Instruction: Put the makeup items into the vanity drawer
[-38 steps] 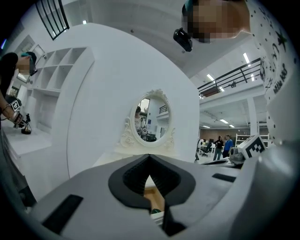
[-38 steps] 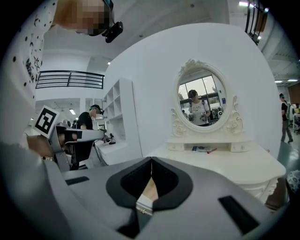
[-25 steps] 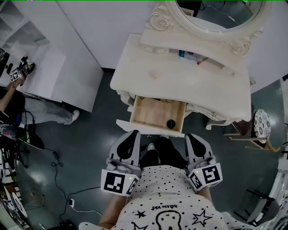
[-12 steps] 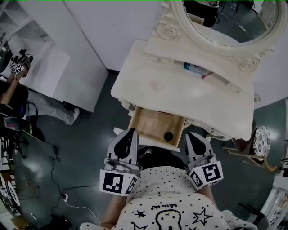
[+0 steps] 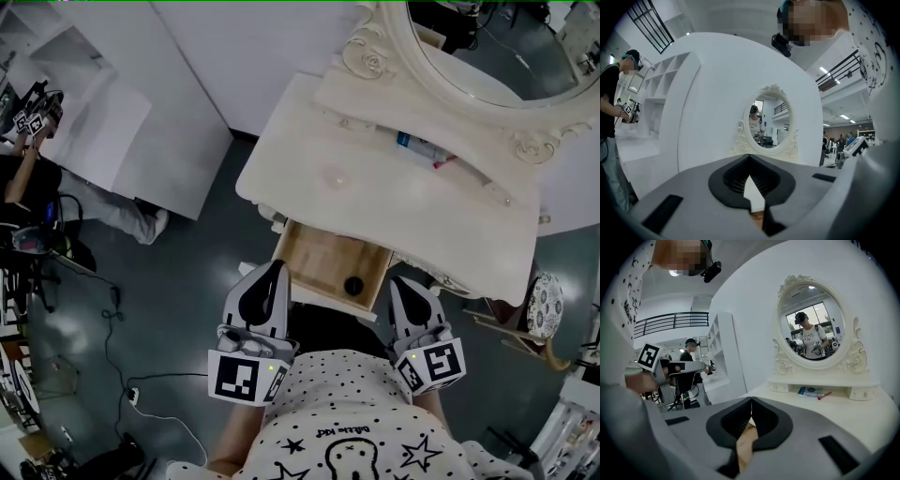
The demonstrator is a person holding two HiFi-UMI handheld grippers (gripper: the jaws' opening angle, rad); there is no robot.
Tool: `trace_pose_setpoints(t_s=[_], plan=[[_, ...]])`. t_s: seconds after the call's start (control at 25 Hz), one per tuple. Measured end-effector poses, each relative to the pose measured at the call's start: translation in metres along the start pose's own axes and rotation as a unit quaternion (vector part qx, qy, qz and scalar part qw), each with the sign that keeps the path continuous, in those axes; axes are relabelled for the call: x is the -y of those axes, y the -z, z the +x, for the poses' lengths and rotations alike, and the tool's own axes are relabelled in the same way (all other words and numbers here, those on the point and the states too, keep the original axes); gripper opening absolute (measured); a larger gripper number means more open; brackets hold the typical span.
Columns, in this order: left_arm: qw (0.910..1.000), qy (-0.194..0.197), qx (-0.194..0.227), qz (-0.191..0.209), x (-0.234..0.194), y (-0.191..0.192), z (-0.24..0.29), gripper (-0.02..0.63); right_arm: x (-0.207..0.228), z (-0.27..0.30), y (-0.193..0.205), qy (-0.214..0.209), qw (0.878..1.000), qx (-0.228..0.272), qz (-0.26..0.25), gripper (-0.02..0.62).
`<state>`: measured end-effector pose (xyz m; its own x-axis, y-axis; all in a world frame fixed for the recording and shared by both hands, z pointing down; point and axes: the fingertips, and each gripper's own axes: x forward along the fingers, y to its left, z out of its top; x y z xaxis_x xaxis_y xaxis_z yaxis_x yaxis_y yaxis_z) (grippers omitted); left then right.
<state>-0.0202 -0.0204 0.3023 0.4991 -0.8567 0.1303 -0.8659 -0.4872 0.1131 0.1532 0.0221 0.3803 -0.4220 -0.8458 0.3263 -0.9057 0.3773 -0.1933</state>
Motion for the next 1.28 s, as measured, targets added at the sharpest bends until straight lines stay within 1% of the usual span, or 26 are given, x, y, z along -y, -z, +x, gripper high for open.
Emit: trace_pose_setpoints(t_s=[0.28, 0.56, 0.72, 0.92, 0.96, 1.04, 1.2, 1.28], plan=[[0.9995, 0.028, -0.01, 0.009, -0.012, -0.003, 0.008, -0.005, -0.008, 0.01, -0.01, 0.025, 1.0, 0.012, 0.009, 0.008], [0.999, 0.043, -0.011, 0.008, -0.024, -0.001, 0.009, -0.005, -0.013, 0.02, -0.008, 0.041, 0.999, 0.011, 0.012, 0.008], [0.9987, 0.049, -0.013, 0.006, -0.033, 0.002, 0.005, -0.004, -0.017, 0.028, -0.017, 0.043, 0.999, 0.022, 0.001, 0.009], [0.9985, 0.054, -0.01, 0.003, -0.045, 0.001, 0.0, -0.004, -0.022, 0.044, -0.034, 0.039, 0.998, 0.032, -0.029, 0.011], [0.9984, 0.056, -0.008, 0.002, -0.047, 0.001, 0.0, -0.005, -0.021, 0.048, -0.037, 0.04, 0.998, 0.034, -0.036, 0.016], [0.9981, 0.061, -0.005, 0.002, -0.051, 0.0, -0.002, -0.004, -0.017, 0.059, -0.043, 0.044, 0.997, 0.035, -0.052, 0.068], [0.9978, 0.066, -0.006, 0.0, -0.06, 0.003, -0.004, -0.005, -0.006, 0.09, -0.046, 0.053, 0.995, 0.028, -0.083, 0.091], [0.9976, 0.068, -0.006, -0.002, -0.064, 0.003, -0.005, -0.005, 0.001, 0.11, -0.044, 0.052, 0.994, 0.016, -0.093, 0.117]])
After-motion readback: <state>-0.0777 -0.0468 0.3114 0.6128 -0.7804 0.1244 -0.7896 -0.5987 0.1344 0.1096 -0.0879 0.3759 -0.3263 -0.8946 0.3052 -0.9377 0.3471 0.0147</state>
